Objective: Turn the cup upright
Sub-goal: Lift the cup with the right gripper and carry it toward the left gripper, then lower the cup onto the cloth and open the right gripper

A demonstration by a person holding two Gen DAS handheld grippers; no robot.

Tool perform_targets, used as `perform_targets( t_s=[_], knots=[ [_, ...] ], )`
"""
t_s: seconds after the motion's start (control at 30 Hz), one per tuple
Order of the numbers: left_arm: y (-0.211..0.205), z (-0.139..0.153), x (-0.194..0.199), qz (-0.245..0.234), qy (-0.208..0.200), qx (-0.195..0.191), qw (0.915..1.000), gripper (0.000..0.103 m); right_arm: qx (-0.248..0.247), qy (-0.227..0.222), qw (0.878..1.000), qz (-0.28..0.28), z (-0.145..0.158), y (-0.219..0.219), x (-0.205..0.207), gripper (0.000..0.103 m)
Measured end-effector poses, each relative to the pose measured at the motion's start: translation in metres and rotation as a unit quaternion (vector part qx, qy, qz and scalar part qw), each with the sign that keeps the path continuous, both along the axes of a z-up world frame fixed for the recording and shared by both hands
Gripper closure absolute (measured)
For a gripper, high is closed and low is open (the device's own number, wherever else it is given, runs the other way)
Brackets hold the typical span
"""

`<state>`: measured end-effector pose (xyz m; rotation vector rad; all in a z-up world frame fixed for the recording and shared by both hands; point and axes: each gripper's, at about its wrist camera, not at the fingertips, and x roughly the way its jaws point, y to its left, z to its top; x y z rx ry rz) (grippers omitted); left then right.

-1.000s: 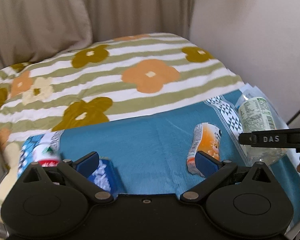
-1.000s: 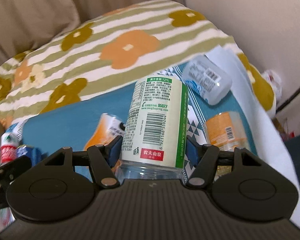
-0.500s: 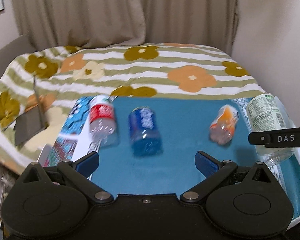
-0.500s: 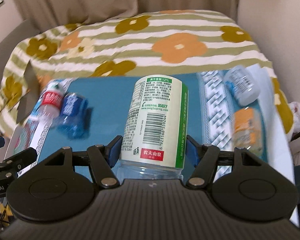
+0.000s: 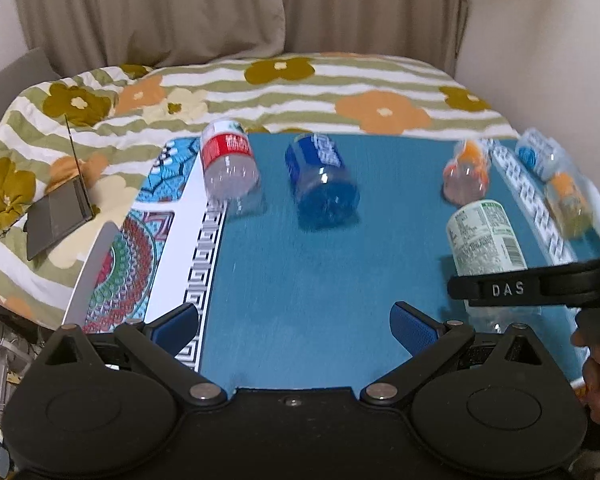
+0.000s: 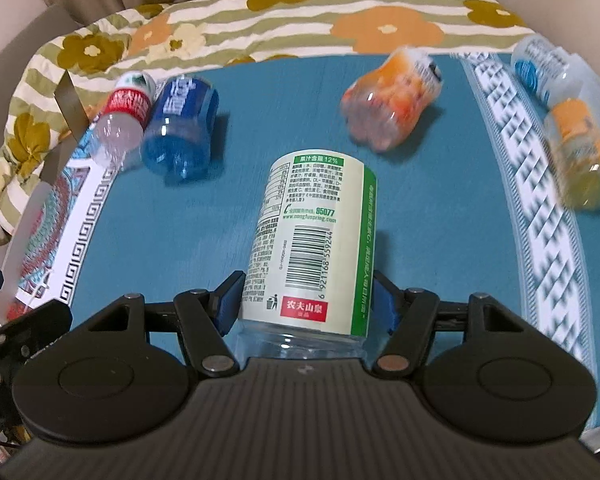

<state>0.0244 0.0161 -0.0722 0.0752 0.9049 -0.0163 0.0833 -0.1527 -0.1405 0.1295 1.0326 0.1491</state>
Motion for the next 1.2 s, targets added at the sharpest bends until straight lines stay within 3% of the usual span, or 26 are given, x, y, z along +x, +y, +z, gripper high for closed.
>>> perform_targets(
  t_s=[0.33, 0.43, 0.5, 1.0, 1.2],
  knots=[
    [0.018, -0.011, -0.003, -0.001, 0.005, -0.014, 0.9999, 0.0, -0.029, -0.002, 1.0, -0.01, -0.017, 0.019, -0.003, 0.019],
    [0.02, -0.011, -0.001, -0.007, 0.006, -0.016, 0.9998, 0.0, -0.038, -0.001, 0.999, -0.016, -0.017, 0.022, 0.0, 0.004],
    [0.021, -0.011, 0.0, -0.01, 0.005, -0.017, 0.9998, 0.0, -0.041, -0.005, 0.999, -0.017, -0.015, 0.023, 0.0, 0.0],
    [0.023, 0.007, 0.003, -0.015, -0.007, -0.023, 0.9996, 0.0, -0.037, -0.008, 0.999, -0.018, -0.003, 0.024, 0.003, 0.0],
    [0.013, 0.038, 0.01, -0.022, -0.024, -0.019, 0.9993, 0.0, -0.026, -0.026, 0.999, -0.026, 0.029, 0.003, -0.008, 0.0]
  ],
)
